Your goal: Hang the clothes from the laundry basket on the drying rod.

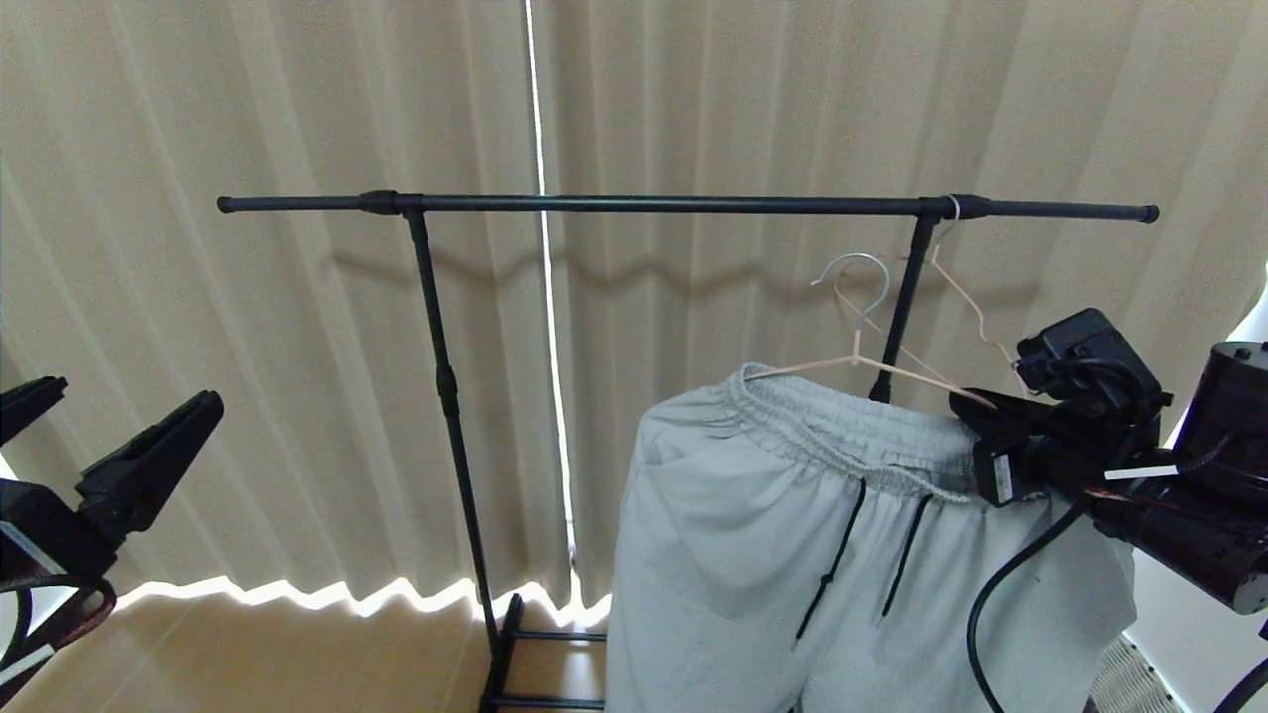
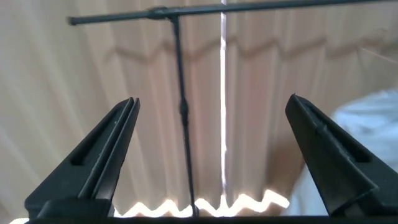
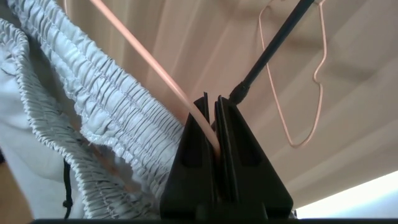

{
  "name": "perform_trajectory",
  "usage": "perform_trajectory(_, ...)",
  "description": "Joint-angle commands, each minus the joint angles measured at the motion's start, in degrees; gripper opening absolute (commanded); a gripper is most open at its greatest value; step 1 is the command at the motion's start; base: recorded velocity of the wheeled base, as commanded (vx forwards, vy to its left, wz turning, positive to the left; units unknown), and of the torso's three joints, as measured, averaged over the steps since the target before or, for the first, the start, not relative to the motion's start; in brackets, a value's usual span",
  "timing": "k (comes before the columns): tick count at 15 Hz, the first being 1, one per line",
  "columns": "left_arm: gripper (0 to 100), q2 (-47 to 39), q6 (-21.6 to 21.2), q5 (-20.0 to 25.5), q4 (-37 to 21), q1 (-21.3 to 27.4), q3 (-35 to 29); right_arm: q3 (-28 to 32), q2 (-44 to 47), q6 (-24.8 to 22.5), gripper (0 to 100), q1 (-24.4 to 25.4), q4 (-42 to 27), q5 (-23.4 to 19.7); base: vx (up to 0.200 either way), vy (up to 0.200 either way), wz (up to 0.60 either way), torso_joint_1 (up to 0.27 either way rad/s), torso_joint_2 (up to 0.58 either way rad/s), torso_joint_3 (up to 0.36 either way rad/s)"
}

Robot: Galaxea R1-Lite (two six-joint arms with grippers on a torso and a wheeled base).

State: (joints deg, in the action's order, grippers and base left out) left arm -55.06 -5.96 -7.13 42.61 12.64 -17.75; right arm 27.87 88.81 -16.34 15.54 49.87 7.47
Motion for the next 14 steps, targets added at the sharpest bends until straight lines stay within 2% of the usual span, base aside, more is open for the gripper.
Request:
perform_trajectory(1,100,-1.19,0.07,1.15,0.02,0.28,0.44,0.43,0.22,-0.01,0,0.01,0.05,0.00,0.200,0.000,0.00,0.007,0.00,0.002)
perform_trajectory(3,100,-1.89,0.07,2.47,0.02,0.19,0.70,1.05,0.31,0.08,0,0.01,0.05,0.00,0.200,0.000,0.00,-0.010,0.00,0.010)
perform_trajectory(8,100,-4.17,0.16,2.39,0.11,0.10,1.31,1.58,-0.04,2.45,0,0.10,0.14,-0.09,0.200,0.000,0.00,0.006,0.01,0.003)
perform_trajectory(13,100,-4.61,0.34,2.39,0.11,0.01,1.40,2.19,-0.30,2.62,0,0.10,0.14,-0.09,0.200,0.000,0.00,-0.002,0.00,0.003)
perform_trajectory(14,100,-4.61,0.16,2.47,0.11,0.01,1.75,2.98,-0.13,2.62,0,0.10,0.14,-0.09,0.000,0.000,0.00,0.000,0.00,0.000)
